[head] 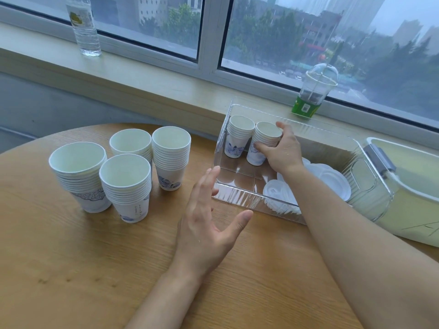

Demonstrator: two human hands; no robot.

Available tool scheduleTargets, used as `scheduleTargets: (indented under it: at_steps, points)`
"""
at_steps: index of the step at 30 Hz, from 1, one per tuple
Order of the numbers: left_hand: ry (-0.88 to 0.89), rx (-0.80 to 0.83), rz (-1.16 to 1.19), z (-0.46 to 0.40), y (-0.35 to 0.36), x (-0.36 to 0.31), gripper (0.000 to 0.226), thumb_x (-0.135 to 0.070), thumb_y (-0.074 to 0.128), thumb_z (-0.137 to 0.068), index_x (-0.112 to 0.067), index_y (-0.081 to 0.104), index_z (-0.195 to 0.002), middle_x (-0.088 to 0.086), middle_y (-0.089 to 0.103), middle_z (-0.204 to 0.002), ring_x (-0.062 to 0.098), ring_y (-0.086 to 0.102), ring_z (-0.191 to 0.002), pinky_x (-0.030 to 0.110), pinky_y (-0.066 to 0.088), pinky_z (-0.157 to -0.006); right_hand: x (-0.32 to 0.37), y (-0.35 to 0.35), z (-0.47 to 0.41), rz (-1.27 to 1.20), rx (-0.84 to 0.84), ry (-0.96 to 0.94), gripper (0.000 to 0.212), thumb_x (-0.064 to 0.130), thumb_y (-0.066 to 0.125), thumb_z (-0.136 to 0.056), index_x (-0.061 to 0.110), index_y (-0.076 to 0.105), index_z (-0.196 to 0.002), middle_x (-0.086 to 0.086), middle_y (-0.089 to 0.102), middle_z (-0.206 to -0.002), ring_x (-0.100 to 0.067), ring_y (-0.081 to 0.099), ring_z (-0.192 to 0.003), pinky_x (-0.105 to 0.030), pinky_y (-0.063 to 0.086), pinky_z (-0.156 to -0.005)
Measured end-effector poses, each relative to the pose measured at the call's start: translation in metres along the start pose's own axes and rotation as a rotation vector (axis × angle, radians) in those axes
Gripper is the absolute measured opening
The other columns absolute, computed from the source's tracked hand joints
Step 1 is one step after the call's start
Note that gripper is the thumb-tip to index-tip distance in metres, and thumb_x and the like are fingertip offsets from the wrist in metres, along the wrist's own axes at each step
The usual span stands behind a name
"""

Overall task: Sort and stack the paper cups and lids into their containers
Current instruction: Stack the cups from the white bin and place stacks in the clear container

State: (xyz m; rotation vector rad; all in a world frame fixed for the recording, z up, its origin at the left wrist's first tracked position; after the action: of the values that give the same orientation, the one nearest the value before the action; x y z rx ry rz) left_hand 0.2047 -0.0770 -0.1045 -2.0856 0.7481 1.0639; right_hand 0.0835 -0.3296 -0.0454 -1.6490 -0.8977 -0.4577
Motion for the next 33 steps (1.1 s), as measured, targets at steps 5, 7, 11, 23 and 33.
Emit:
scheduleTargets:
  at_steps: [5, 7, 11, 23, 33]
  points:
    - [0.000, -0.002, -0.017, 0.000, 0.000, -0.001, 0.093, -0.066, 0.073, -0.084, -0.035, 0.031, -0.162, -0.014, 0.046, -0.153, 0.004, 0.057, -0.127, 0.036, 0.056, -0.096, -0.001, -0.001, 0.000, 0.018, 0.002, 0.007, 0.088, 0.034, 0.089, -0.081, 0.023, 0.042, -0.154, -0.007, 0.055, -0.149, -0.026, 0.053, -0.135, -0.044, 0.044, -0.116]
    - [-0.003, -0.006, -0.022, 0.000, -0.002, -0.001, 0.092, -0.064, 0.073, -0.086, -0.034, 0.031, -0.162, -0.016, 0.046, -0.151, 0.005, 0.057, -0.127, 0.033, 0.055, -0.096, 0.003, -0.007, 0.005, 0.036, -0.028, -0.005, 0.086, 0.036, 0.087, -0.083, 0.022, 0.042, -0.154, -0.008, 0.051, -0.150, -0.024, 0.049, -0.137, -0.038, 0.041, -0.116]
    - [-0.019, -0.074, -0.051, -0.001, -0.009, -0.001, 0.076, -0.052, 0.073, -0.089, -0.033, 0.041, -0.155, -0.019, 0.054, -0.131, 0.009, 0.060, -0.114, 0.030, 0.053, -0.090, 0.034, -0.028, 0.037, -0.024, -0.150, -0.157, 0.071, 0.037, 0.082, -0.088, 0.022, 0.048, -0.148, -0.003, 0.050, -0.144, -0.018, 0.048, -0.134, -0.041, 0.041, -0.117]
    - [0.027, -0.380, -0.004, 0.008, -0.057, -0.018, 0.043, -0.024, 0.070, -0.094, -0.017, 0.057, -0.135, -0.006, 0.064, -0.108, 0.017, 0.065, -0.092, 0.042, 0.056, -0.078, 0.149, 0.021, 0.139, -0.286, 0.349, -0.429, 0.065, 0.028, 0.080, -0.091, 0.028, 0.049, -0.149, 0.009, 0.055, -0.147, -0.004, 0.052, -0.135, -0.032, 0.046, -0.115]
    - [0.256, -0.557, -0.231, 0.006, -0.104, -0.055, 0.023, -0.005, 0.072, -0.091, -0.003, 0.066, -0.113, 0.004, 0.065, -0.099, 0.019, 0.058, -0.086, 0.028, 0.050, -0.083, 0.158, 0.061, 0.136, -0.266, 0.435, -0.326, 0.074, 0.026, 0.075, -0.095, 0.033, 0.036, -0.157, 0.010, 0.040, -0.162, -0.008, 0.036, -0.148, -0.038, 0.032, -0.126]
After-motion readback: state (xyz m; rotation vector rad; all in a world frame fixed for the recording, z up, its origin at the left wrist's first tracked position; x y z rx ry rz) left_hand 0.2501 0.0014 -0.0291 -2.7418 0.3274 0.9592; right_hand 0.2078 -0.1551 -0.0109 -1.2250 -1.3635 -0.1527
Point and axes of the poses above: each hand's wrist, its own z-axis away from the middle knuckle, its own y-axis out of the palm, x = y × z, the point moved 5 cm from there along -z, towards the middle knuckle
